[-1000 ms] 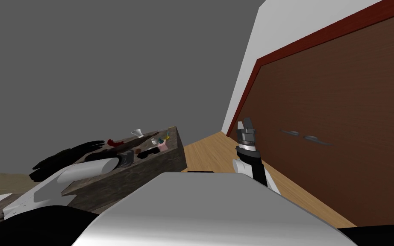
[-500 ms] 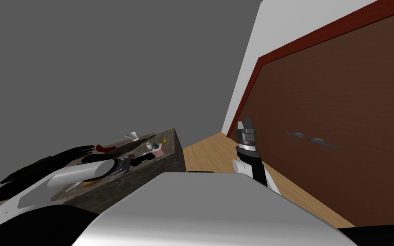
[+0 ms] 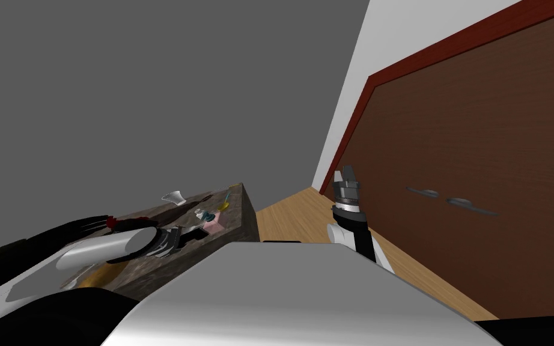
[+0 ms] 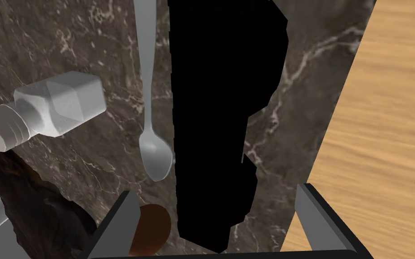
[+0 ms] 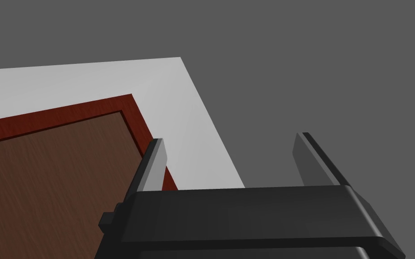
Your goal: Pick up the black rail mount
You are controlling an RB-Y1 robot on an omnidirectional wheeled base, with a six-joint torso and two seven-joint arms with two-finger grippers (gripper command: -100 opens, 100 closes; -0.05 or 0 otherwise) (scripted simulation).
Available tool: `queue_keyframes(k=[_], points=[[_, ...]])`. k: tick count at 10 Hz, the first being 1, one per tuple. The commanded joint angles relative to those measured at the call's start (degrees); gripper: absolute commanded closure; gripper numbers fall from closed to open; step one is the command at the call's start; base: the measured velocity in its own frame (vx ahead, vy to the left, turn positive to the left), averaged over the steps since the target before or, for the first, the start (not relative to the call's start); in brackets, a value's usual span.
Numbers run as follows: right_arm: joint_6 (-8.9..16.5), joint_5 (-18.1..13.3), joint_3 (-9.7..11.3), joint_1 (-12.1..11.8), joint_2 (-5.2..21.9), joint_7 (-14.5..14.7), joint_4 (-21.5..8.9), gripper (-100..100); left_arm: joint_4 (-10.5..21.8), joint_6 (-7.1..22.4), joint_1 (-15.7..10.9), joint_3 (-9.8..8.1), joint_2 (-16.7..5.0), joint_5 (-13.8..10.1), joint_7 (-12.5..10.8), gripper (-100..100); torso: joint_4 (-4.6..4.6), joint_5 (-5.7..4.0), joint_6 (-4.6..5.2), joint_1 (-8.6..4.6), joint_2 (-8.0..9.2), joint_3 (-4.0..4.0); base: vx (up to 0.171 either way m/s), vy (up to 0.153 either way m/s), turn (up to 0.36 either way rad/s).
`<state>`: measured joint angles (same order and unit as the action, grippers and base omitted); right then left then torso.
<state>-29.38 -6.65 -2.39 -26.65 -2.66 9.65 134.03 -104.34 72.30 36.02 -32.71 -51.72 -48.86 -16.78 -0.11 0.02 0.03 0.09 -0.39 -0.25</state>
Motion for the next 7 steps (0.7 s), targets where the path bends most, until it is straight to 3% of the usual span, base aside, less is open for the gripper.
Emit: queue_keyframes(k=[1, 2, 4, 5, 6, 7], points=[[0.00, 0.00, 0.00, 0.00, 0.00, 0.00, 0.00, 0, 0.00, 0.00, 0.00, 0.00, 0.00, 0.00, 0.00, 0, 0.00, 0.00, 0.00, 0.00, 0.00, 0.00, 0.013, 0.002, 0.000], [0.00, 0.00, 0.00, 0.01, 0.00, 0.00, 0.00, 0, 1.76, -1.51, -0.77, 0.97, 0.92, 0.99, 0.68, -100, 0.06, -0.01, -0.01, -0.03, 0.21, 0.13, 0.005, 0.010, -0.039], [0.00, 0.00, 0.00, 0.01, 0.00, 0.00, -0.01, 0, 3.52, -3.00, -1.51, 1.94, 1.84, 1.95, 1.36, -100, 0.09, 0.01, -0.01, 0.03, 0.37, 0.22, -0.005, 0.018, -0.042], [0.00, 0.00, 0.00, 0.01, 0.00, 0.00, -0.01, 0, 2.82, -2.50, -1.22, 1.70, 1.68, 1.77, 1.05, -100, 0.10, 0.01, -0.01, 0.03, 0.39, 0.24, -0.004, 0.006, -0.004], [0.00, 0.00, 0.00, 0.01, 0.00, 0.00, -0.01, 0, 2.93, -2.66, -1.27, 1.77, 1.72, 1.83, 1.10, 100, 0.10, -0.01, -0.02, -0.01, 0.40, 0.24, 0.000, 0.000, 0.000], [0.00, 0.00, 0.00, 0.01, 0.00, 0.00, -0.01, 0, 2.91, -2.64, -1.27, 1.76, 1.71, 1.82, 1.10, 100, 0.10, -0.01, -0.02, -0.04, 0.39, 0.24, 0.000, 0.000, 0.000]])
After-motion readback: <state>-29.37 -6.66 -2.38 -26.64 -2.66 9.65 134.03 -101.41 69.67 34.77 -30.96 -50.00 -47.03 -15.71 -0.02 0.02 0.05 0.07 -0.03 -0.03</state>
